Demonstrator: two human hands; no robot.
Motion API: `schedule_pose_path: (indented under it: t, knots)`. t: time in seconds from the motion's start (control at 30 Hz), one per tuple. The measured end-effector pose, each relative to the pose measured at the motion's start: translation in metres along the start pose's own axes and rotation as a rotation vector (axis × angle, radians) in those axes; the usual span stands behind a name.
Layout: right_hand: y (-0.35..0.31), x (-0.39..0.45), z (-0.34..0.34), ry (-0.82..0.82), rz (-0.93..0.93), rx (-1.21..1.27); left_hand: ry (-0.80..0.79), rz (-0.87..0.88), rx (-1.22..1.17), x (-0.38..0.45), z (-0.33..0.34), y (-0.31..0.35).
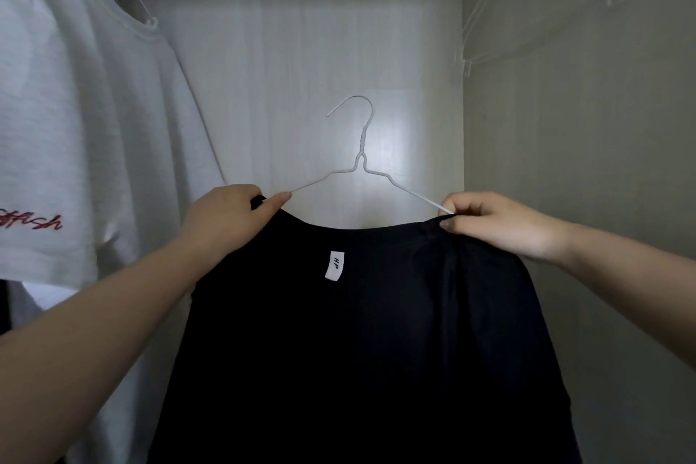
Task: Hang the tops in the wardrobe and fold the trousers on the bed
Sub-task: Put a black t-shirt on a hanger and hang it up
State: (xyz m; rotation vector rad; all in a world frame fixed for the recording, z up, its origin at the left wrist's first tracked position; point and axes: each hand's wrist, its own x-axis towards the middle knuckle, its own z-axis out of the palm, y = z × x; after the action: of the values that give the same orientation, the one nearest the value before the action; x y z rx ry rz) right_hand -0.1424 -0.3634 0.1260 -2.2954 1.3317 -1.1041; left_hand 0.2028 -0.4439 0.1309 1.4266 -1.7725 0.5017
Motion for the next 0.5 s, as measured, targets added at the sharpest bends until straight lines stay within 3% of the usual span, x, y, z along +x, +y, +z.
schedule_pose_path:
  t: [0.1,0.23,0.4,0.5]
  knots:
    - [-0.002,-0.001,0.0,-0.021,0.063,0.148,-0.13,0.033,-0.282,0.0,-0.002,0.006]
    - [0.005,-0.004,-0.007,0.147,0.008,0.091,-0.361,0.172,-0.671,-0.003,-0.007,-0.006]
    - [0.009,-0.009,-0.013,0.199,-0.084,-0.023,-0.29,0.189,-0.721,-0.002,-0.009,-0.006]
    - [0.008,-0.012,-0.012,0.209,-0.135,-0.153,-0.215,0.229,-0.489,-0.006,-0.014,-0.002]
